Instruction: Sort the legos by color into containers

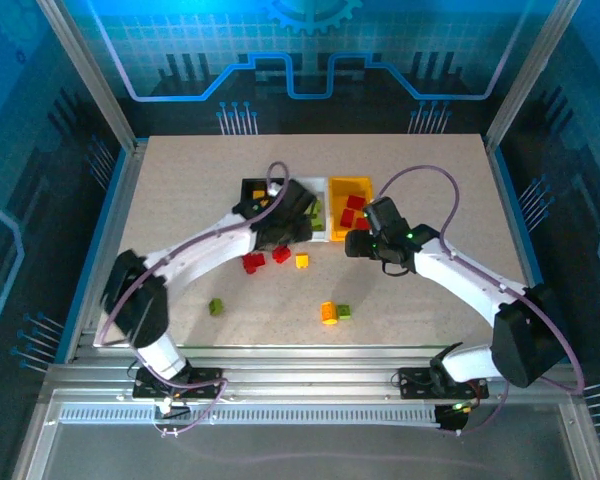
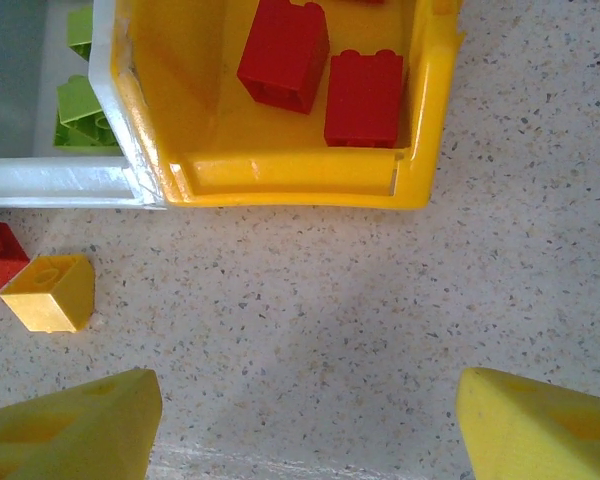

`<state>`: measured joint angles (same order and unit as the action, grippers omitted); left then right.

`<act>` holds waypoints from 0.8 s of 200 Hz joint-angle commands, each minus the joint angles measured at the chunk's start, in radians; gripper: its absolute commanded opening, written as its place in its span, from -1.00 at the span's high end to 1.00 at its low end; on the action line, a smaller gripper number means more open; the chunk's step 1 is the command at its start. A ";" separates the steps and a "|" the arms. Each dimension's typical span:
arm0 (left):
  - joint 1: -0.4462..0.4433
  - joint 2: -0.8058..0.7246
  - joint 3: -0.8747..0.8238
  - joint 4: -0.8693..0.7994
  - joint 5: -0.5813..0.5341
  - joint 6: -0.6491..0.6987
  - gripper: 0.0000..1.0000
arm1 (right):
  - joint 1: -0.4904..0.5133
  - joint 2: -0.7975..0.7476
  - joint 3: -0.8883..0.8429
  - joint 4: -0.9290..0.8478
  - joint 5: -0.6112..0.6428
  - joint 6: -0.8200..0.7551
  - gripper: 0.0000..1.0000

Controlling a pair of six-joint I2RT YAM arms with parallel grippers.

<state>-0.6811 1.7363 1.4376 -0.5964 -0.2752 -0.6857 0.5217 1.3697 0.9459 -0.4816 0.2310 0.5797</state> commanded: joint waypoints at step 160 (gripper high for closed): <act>0.096 -0.115 -0.123 -0.026 0.004 0.018 -0.69 | -0.014 -0.041 -0.008 0.007 -0.048 0.007 -0.58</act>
<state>-0.5800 1.8214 1.4895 -0.5892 -0.2779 -0.6125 0.5159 1.3415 0.9459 -0.4850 0.2192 0.5831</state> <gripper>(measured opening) 0.839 0.791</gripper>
